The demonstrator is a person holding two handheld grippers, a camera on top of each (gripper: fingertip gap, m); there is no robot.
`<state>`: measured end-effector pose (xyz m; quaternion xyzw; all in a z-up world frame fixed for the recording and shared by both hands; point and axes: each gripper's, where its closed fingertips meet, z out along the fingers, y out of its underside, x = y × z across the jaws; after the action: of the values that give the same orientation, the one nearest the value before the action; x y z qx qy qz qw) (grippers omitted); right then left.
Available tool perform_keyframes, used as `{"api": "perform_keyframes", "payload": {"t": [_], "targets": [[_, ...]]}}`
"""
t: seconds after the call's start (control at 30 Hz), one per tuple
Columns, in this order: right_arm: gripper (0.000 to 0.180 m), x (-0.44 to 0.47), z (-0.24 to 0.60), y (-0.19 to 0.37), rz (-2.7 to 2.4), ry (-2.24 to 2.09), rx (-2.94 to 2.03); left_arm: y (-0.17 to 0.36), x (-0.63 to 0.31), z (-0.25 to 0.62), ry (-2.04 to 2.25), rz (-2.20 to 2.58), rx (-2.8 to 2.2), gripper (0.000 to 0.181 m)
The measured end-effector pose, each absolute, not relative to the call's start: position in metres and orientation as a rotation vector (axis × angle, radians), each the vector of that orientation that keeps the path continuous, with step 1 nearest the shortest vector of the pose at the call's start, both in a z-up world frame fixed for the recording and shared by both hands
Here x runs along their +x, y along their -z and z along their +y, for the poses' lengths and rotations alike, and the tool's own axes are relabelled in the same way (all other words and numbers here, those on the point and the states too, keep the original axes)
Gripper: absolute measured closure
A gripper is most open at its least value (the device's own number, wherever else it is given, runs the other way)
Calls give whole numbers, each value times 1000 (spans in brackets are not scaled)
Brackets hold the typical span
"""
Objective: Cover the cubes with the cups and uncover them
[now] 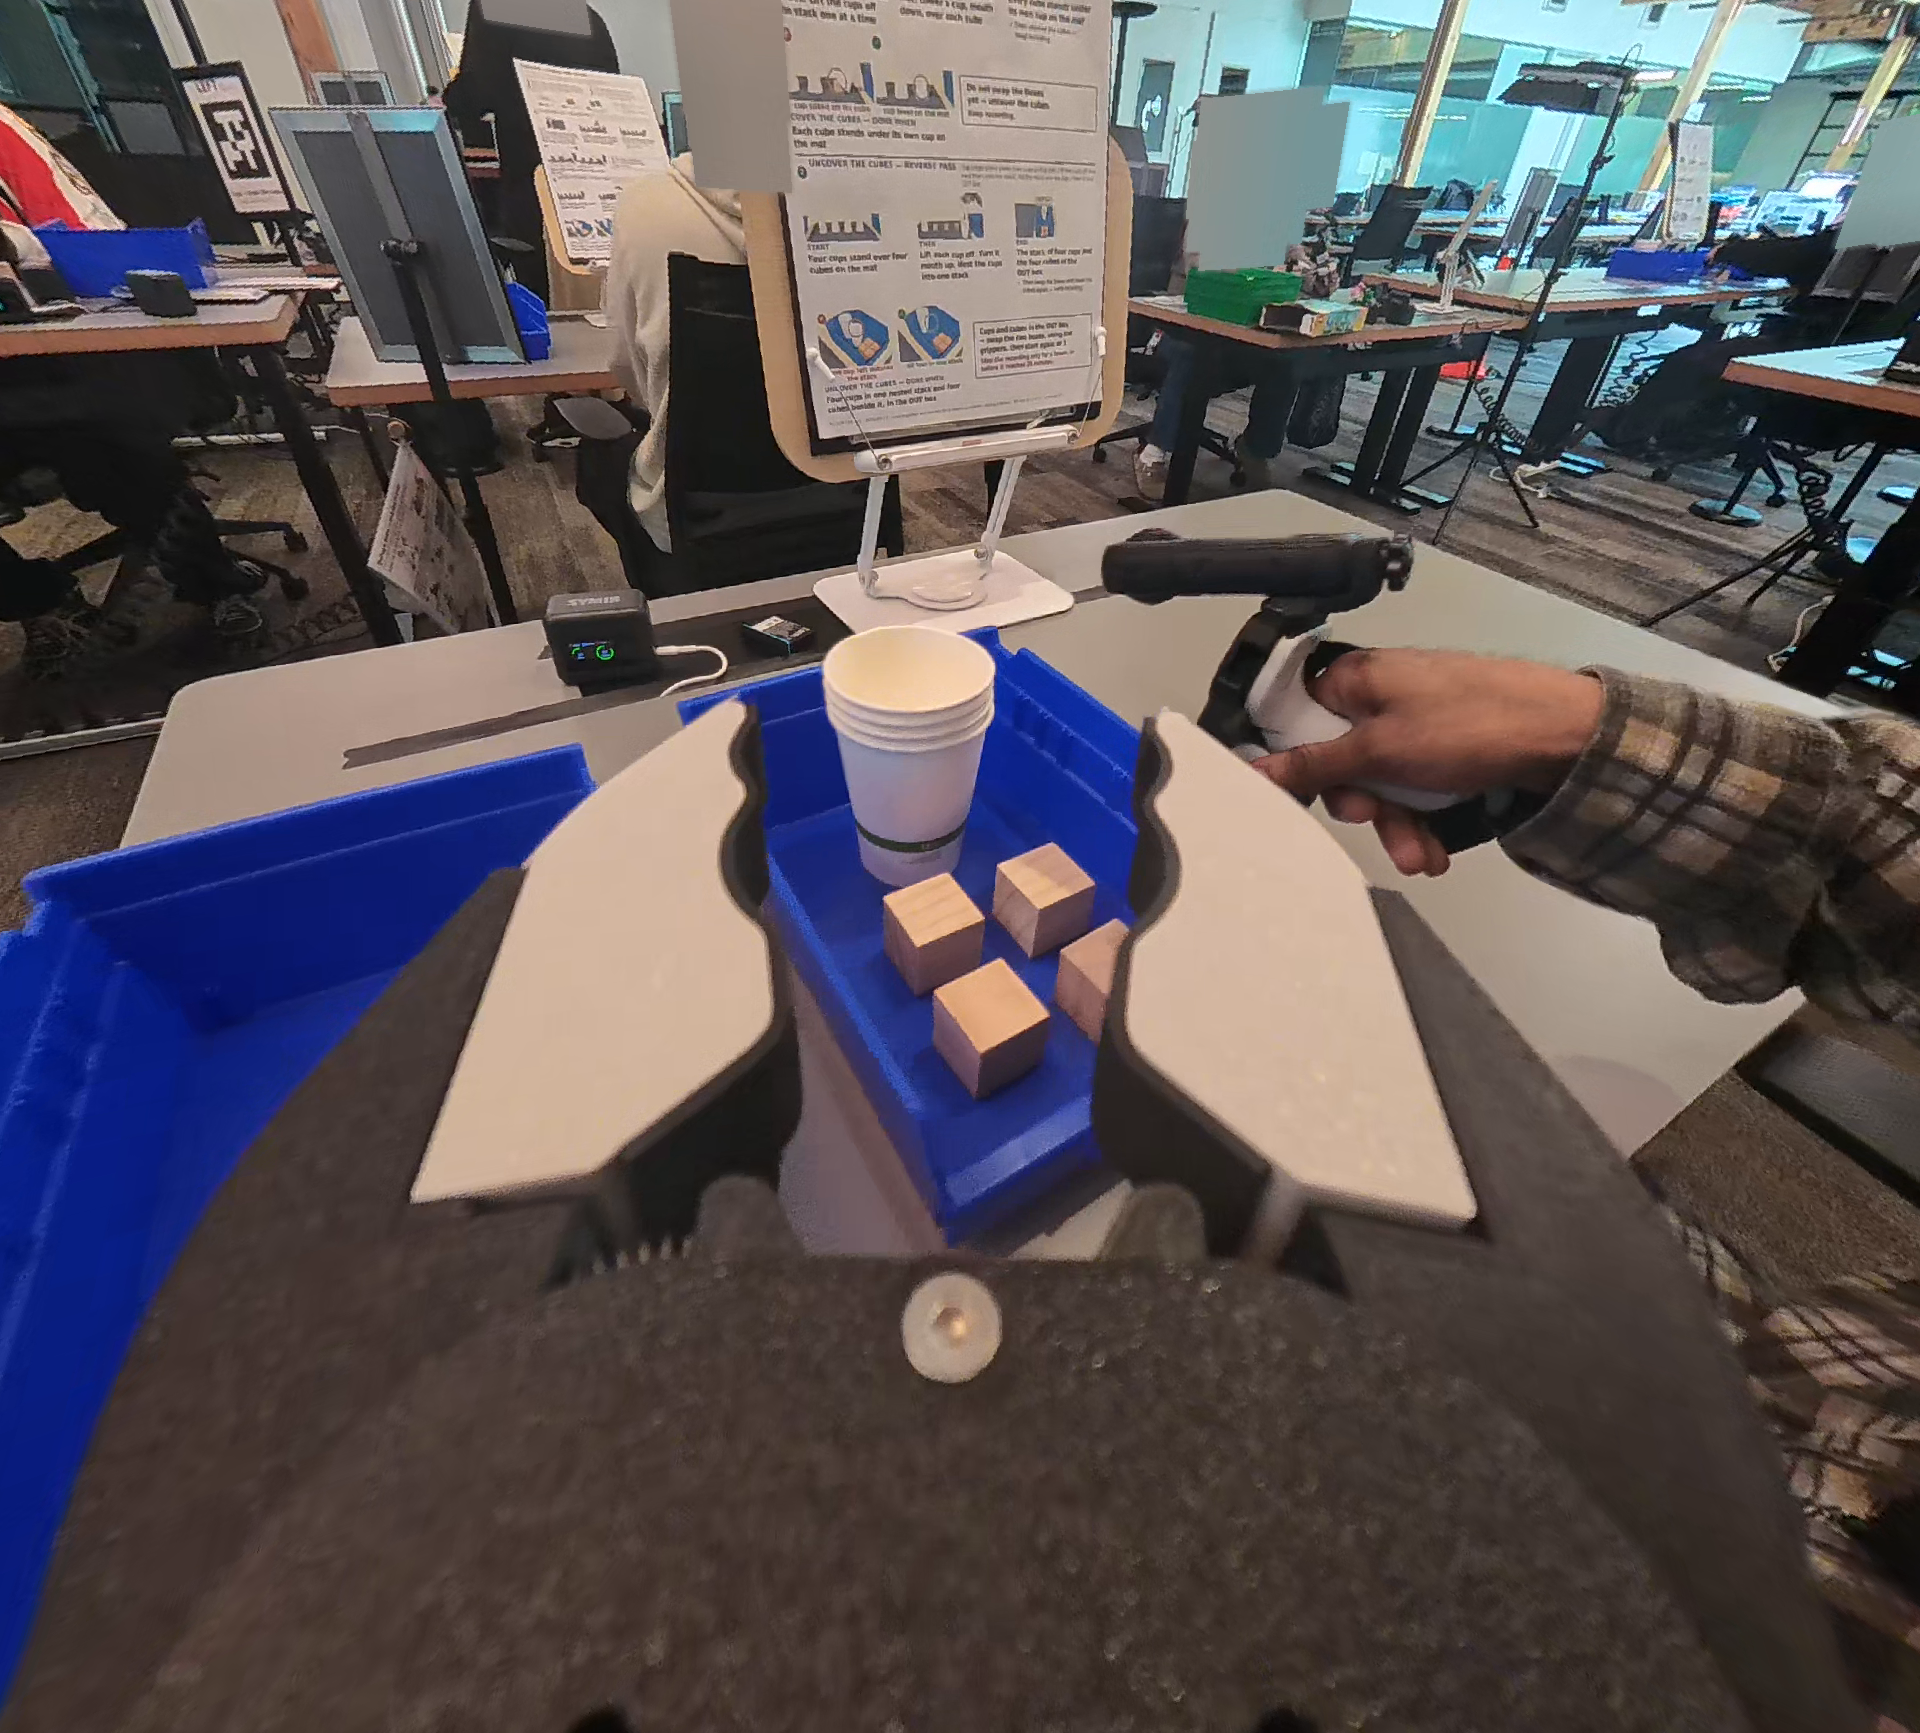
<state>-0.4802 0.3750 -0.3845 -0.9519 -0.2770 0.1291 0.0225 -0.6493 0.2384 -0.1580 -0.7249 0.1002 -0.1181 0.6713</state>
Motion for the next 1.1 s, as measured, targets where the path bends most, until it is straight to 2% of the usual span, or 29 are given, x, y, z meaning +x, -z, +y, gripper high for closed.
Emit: {"api": "perform_keyframes", "payload": {"t": [0.13, 0.23, 0.37, 0.6, 0.8, 0.93, 1.1], "targets": [[155, -497, 360, 382, -871, -600, -2954, 161, -648, 241, 265, 232, -1643, 112], [119, -495, 353, 374, -901, -762, -2909, 163, -650, 242, 251, 230, -1650, 109], [99, -474, 352, 355, -928, -926, -2760, 165, -659, 244, 209, 203, -1660, 103], [99, -389, 341, 322, -934, -1128, -2328, 209, -715, 258, -30, 42, -1858, 94], [118, -327, 329, 322, -815, -1277, -2180, 290, -726, 265, -25, 22, -2179, 98], [124, -308, 324, 327, -793, -1341, -2152, 300, -732, 273, 14, 24, -2289, 108], [126, -297, 323, 335, -824, -1310, -2163, 301, -742, 296, -41, 76, -2499, 112]]}}
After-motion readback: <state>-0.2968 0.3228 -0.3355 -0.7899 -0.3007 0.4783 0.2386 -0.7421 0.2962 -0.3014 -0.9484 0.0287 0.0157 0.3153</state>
